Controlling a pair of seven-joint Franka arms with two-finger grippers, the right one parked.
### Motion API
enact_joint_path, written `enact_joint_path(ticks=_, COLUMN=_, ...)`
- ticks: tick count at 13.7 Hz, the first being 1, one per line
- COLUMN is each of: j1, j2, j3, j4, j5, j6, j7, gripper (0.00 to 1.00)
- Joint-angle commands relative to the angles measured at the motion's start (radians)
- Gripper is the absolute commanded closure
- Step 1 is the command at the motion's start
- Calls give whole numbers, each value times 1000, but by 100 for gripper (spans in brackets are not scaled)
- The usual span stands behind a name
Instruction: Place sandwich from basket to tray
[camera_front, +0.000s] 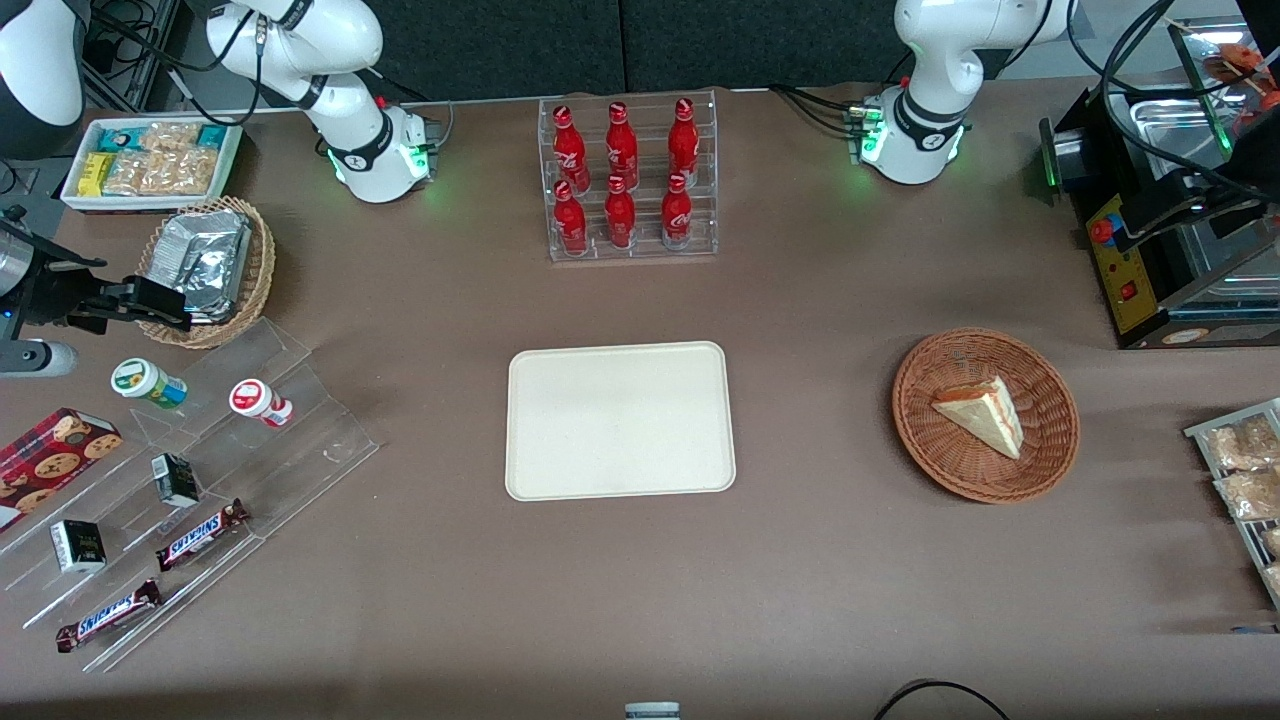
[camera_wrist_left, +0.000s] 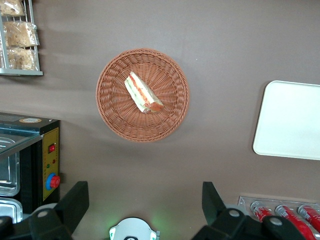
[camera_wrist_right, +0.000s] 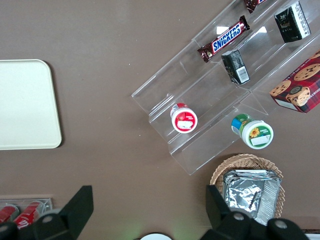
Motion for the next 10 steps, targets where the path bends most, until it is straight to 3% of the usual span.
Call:
enact_joint_path(ticks=1, j1=-5, j2=-9, j3=11, j4=4, j5=-5, j6=-5, j7=56, gripper=0)
enact_joint_path(ticks=3, j1=-7, j2=5, j3=11, j4=2, j5=2, j6=-2, j7=61, gripper=0)
enact_joint_path(ticks=6, j1=-8, j2=75, j3=13, j4=-27, j5=71, j6=26, j7=8, gripper=0)
enact_joint_path(ticks=10, j1=-8, j2=84, j3=14, j4=-197, j5=120, j6=214, j7=-167, gripper=0)
